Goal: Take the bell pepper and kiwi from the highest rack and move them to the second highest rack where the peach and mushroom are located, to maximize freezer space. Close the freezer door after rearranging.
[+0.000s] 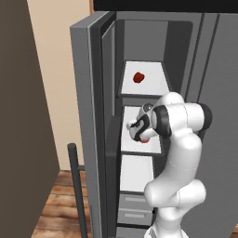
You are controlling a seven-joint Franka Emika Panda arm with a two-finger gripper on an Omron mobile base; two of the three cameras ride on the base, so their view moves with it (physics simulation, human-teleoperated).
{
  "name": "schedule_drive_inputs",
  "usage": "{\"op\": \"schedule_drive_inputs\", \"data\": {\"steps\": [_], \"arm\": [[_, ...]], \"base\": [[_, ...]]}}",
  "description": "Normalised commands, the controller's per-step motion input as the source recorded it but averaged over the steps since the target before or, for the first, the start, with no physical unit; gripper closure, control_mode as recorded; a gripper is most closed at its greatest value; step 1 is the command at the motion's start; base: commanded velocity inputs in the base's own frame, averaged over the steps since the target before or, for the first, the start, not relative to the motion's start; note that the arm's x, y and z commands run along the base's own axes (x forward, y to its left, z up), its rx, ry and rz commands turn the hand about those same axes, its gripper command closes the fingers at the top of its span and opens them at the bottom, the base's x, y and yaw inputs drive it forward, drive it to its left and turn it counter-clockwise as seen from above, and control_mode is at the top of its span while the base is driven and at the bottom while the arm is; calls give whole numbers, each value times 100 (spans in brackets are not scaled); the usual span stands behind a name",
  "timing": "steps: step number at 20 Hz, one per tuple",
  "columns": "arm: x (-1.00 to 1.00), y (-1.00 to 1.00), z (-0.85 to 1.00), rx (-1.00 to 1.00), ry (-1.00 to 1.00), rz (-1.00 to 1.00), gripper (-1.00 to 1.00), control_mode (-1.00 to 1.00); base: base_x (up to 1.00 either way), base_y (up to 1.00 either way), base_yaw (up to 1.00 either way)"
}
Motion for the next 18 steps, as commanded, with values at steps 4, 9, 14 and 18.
{"op": "schedule_drive_inputs", "data": {"steps": [4, 9, 14, 18], "arm": [[1, 1, -37, 0, 0, 0, -100, -100], [-4, 17, -13, 0, 0, 0, -100, -100], [-28, 30, 0, 0, 0, 0, -100, -100], [-38, 28, 0, 0, 0, 0, -100, -100]], "base": [[0, 0, 0], [0, 0, 0], [0, 0, 0], [0, 0, 0]]}}
